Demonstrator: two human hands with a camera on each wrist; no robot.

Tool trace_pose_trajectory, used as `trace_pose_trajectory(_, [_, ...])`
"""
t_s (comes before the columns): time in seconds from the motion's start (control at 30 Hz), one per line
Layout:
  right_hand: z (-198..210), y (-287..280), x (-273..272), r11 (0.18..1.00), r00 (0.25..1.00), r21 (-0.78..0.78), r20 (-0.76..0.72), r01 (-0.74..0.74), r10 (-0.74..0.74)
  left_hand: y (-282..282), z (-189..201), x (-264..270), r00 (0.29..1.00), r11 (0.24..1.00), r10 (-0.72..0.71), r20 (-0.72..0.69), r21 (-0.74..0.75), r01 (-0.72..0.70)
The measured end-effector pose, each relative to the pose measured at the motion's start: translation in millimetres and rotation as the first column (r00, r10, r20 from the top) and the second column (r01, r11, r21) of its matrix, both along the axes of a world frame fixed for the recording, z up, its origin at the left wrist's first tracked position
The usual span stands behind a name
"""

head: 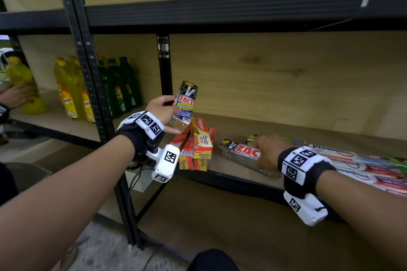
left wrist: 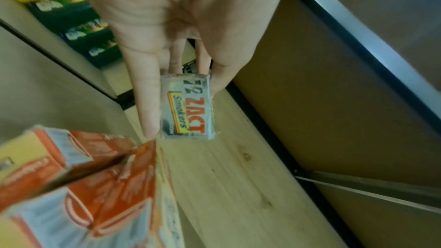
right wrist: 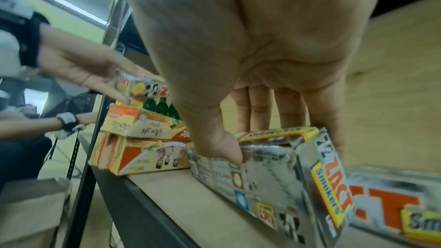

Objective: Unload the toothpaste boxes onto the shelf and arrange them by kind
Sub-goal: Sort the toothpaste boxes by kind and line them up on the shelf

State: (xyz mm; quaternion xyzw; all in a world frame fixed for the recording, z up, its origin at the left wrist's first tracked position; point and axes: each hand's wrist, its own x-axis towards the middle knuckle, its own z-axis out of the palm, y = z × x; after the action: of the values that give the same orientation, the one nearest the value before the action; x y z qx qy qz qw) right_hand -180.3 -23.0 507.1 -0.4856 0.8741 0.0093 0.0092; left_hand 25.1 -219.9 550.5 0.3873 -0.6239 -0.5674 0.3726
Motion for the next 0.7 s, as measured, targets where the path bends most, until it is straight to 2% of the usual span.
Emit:
trace_pose_trajectory(0.13, [-0.3, 20.9, -7.9, 0.998, 0.981, 0.004, -0.181, -0.067, 0.067, 19.4, 7.4, -13.8, 0.998, 0.998, -0.063, -0.011, 0.017, 0.064])
trace_pose_trajectory(0.23, [-4.2, 35.5, -14.7, 0.997, 0.969, 0.037, -0.234, -0.073, 0.08, 31.1, 9.7, -26.1, 0.994, 0.994, -0.107, -0.014, 0.029, 0.107])
trace_pose_trajectory(0.33, [-10.4, 46.1, -23.1, 0.993, 0.971, 0.078, -0.213, -0.093, 0.108, 40.6, 10.2, -37.5, 0.99, 0.99, -0.135, -0.026, 0.04, 0.136])
trace_pose_trajectory(0.53, [-12.9, 48.8, -34.0, 0.992, 0.992, 0.082, -0.067, -0.1, 0.105, 51.3, 8.4, -56.6, 0.977, 0.976, -0.206, -0.06, 0.06, 0.21])
trace_pose_trajectory(0.7, [-9.5, 46.7, -45.7, 0.992, 0.996, 0.115, -0.079, -0.042, 0.051, 56.3, 3.8, -65.8, 0.965, 0.965, -0.255, -0.054, 0.054, 0.258])
